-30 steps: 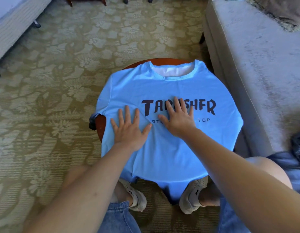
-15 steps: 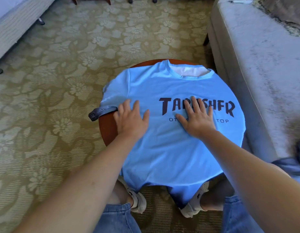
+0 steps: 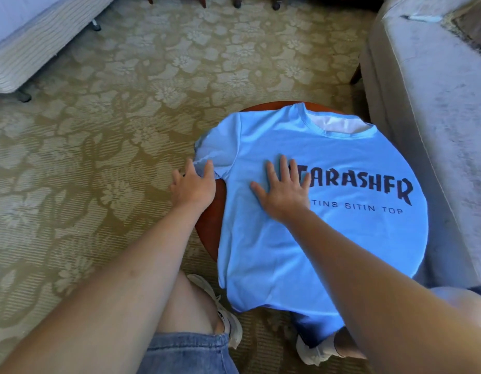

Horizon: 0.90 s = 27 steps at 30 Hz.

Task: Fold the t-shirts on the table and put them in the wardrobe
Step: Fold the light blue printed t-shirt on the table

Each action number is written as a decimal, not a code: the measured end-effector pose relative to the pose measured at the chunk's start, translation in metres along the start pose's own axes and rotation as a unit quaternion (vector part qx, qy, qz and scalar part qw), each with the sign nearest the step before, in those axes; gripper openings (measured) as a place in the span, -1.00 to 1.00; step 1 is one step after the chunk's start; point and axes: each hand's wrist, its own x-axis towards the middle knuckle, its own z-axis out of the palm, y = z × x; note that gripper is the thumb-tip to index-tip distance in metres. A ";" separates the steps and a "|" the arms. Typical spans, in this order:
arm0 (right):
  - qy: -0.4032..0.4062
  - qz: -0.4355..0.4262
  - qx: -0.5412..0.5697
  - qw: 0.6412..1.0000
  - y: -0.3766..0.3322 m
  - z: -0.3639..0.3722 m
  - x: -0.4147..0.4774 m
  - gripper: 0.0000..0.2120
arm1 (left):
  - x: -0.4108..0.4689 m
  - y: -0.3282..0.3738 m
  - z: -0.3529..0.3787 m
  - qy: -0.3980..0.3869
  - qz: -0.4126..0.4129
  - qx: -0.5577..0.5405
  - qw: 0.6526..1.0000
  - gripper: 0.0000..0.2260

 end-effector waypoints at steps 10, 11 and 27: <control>0.012 -0.004 -0.052 0.999 0.041 -0.002 -0.008 -0.27 | 0.028 -0.005 0.009 -0.045 -0.038 -0.131 0.990 -0.16; 0.012 -0.006 -0.054 0.998 0.043 -0.003 -0.008 -0.27 | 0.029 -0.005 0.008 -0.039 -0.025 -0.124 0.991 -0.13; 0.004 -0.008 -0.057 0.998 0.044 -0.003 -0.009 -0.26 | 0.031 0.013 -0.007 0.054 0.035 -0.286 0.956 -0.47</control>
